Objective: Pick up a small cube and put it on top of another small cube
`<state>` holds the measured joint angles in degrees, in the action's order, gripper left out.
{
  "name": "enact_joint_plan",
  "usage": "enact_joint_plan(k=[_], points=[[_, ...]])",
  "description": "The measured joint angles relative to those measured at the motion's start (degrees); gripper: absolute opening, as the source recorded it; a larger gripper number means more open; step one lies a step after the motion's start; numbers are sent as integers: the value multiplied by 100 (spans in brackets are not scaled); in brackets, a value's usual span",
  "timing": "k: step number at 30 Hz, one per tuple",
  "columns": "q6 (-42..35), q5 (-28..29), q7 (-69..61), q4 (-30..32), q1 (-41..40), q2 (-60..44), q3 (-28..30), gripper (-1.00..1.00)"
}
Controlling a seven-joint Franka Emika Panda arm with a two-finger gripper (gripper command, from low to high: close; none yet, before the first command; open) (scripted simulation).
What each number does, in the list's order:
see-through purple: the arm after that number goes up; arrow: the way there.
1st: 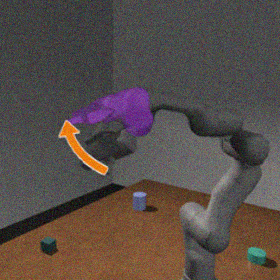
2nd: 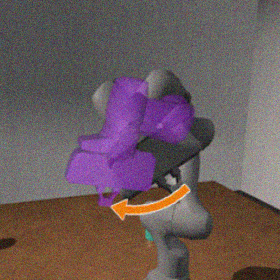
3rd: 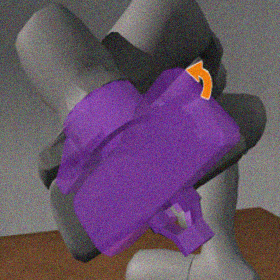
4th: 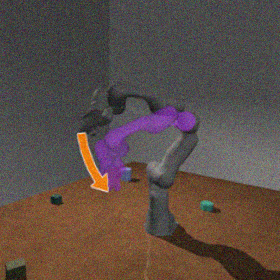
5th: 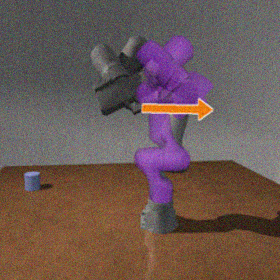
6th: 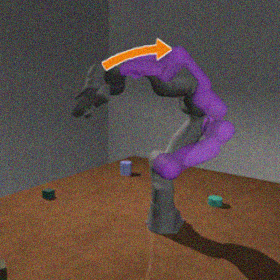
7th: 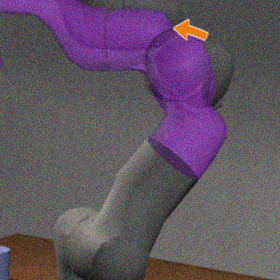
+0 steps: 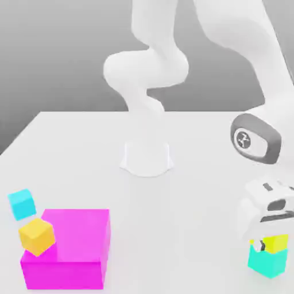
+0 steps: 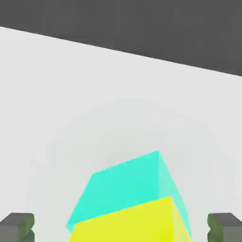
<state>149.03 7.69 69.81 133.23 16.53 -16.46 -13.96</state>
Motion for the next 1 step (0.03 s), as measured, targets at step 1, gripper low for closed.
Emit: enact_joint_plan(k=[1], points=[[-177,-101,-72,6,-23,190,-40,100]])
